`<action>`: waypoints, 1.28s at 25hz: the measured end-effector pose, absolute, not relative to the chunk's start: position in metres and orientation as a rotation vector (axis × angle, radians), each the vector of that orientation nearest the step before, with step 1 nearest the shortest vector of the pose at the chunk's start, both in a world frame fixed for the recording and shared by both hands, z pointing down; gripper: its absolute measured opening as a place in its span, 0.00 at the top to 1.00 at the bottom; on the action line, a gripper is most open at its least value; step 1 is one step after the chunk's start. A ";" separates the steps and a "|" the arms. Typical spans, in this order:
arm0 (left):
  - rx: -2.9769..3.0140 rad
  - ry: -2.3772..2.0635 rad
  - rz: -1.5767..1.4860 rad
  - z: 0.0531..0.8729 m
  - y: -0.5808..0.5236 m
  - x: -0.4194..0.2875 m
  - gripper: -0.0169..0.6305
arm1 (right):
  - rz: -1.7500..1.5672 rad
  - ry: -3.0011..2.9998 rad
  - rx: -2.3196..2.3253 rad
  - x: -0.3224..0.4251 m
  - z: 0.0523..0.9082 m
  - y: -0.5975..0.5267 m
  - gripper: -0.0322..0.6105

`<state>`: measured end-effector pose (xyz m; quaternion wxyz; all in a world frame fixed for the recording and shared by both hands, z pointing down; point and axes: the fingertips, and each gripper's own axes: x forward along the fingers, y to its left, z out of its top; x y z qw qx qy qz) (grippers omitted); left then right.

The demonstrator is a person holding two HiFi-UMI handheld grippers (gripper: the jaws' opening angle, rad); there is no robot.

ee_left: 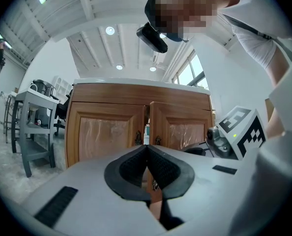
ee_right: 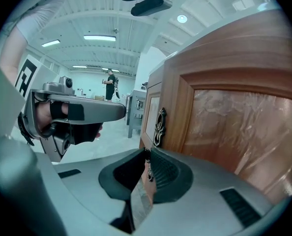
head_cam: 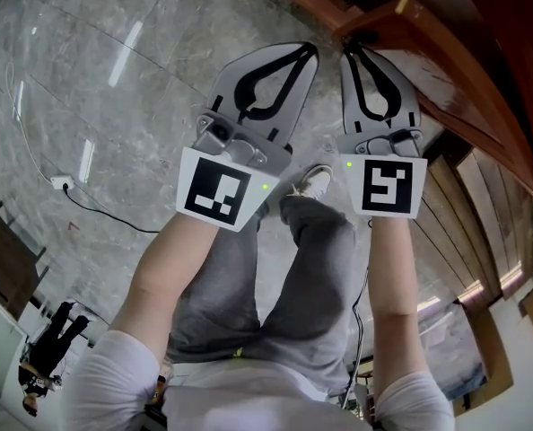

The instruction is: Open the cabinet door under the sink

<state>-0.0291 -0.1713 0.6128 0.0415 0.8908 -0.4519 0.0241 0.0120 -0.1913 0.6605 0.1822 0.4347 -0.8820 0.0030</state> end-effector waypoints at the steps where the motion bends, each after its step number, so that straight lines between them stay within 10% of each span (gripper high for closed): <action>1: 2.728 -1.384 0.074 0.613 -0.171 -0.029 0.95 | 0.011 -2.492 1.221 0.011 0.661 -0.190 0.86; 32: 2.754 -1.292 -0.040 0.599 -0.194 -0.007 0.95 | 0.047 -2.519 1.125 0.007 0.666 -0.142 0.86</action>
